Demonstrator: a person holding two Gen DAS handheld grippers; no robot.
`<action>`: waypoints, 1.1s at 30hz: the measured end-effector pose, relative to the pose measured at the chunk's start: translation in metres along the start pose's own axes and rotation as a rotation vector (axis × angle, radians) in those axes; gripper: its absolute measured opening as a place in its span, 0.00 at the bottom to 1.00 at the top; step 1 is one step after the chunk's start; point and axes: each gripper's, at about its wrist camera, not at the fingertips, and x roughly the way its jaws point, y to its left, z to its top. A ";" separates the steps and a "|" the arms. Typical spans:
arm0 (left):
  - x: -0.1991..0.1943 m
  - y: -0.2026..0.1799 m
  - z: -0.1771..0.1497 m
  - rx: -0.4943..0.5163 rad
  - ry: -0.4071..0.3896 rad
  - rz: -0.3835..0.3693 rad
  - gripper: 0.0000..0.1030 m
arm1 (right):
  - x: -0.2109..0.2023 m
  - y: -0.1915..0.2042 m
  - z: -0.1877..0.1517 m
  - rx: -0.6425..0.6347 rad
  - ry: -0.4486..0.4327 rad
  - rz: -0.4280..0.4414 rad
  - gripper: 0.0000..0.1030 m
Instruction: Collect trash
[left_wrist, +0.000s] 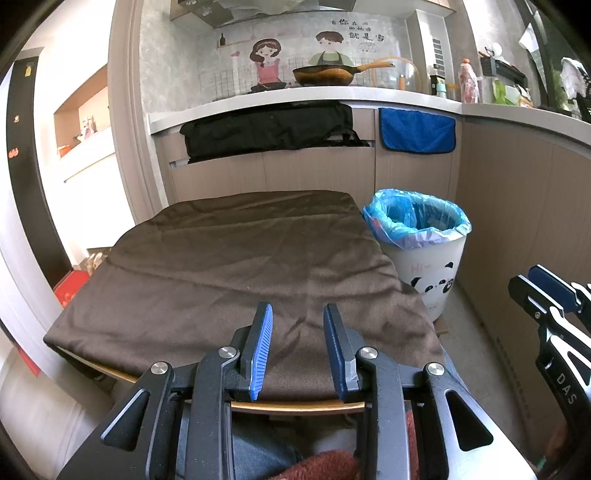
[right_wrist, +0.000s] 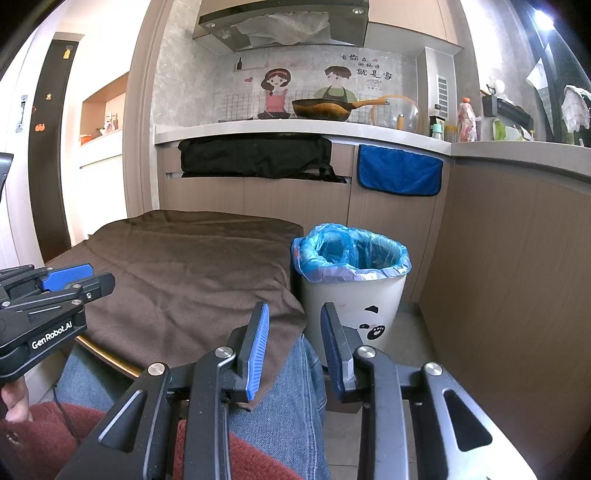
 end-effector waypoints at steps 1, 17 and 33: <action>0.000 0.000 0.000 0.000 0.000 0.000 0.29 | 0.000 0.000 0.000 0.000 0.000 0.000 0.26; 0.002 0.000 -0.001 0.002 0.004 -0.007 0.29 | 0.001 -0.002 0.000 0.001 0.002 0.001 0.26; 0.006 0.002 -0.005 0.002 0.013 -0.014 0.29 | 0.001 -0.002 0.000 0.001 0.003 0.001 0.26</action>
